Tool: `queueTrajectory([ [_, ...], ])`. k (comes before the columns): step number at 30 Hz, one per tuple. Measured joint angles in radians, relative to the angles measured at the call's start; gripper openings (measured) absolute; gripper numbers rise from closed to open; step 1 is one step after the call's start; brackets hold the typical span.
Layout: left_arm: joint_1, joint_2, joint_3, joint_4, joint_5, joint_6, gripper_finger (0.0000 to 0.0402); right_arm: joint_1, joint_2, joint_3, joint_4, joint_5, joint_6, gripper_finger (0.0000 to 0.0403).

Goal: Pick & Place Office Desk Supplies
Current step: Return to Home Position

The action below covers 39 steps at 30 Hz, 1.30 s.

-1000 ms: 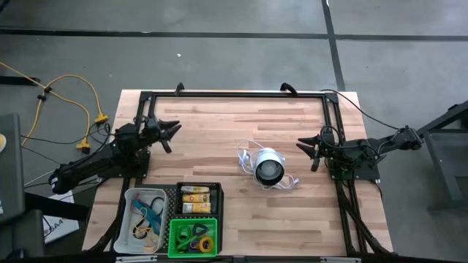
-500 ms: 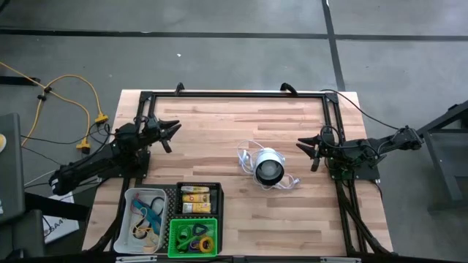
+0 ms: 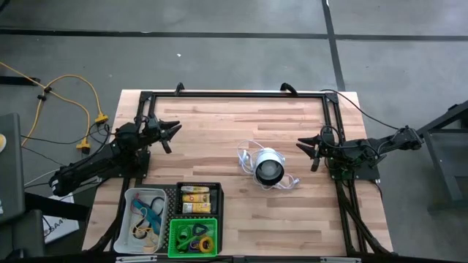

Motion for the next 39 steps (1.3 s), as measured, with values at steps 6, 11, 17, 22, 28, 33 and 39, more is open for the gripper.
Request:
queueTrajectory([
  [6,-0.009,0.0,0.0,0.0,0.0,0.002,0.0085,0.0,0.0,0.0,0.0,0.0,0.0,0.0094],
  [11,-0.009,0.0,-0.001,0.021,-0.001,0.002,0.0085,0.0,0.0,0.0,0.0,0.0,0.0,0.0094],
  [17,-0.009,0.0,-0.001,0.08,-0.002,0.001,0.0085,0.0,0.0,0.0,0.0,0.0,0.0,0.0094],
  [22,-0.009,0.0,-0.001,0.087,-0.004,0.0,0.0085,0.0,0.0,0.0,0.0,0.0,0.0,0.0094],
  [28,-0.009,0.0,-0.001,0.09,-0.004,0.0,0.0085,0.0,0.0,0.0,0.0,0.0,0.0,0.0094],
  [33,-0.009,0.0,-0.001,0.091,-0.004,0.0,0.0085,0.0,0.0,0.0,0.0,0.0,0.0,0.0094],
  [39,-0.009,0.0,-0.001,0.091,-0.004,0.0,0.0085,0.0,0.0,0.0,0.0,0.0,0.0,0.0094],
])
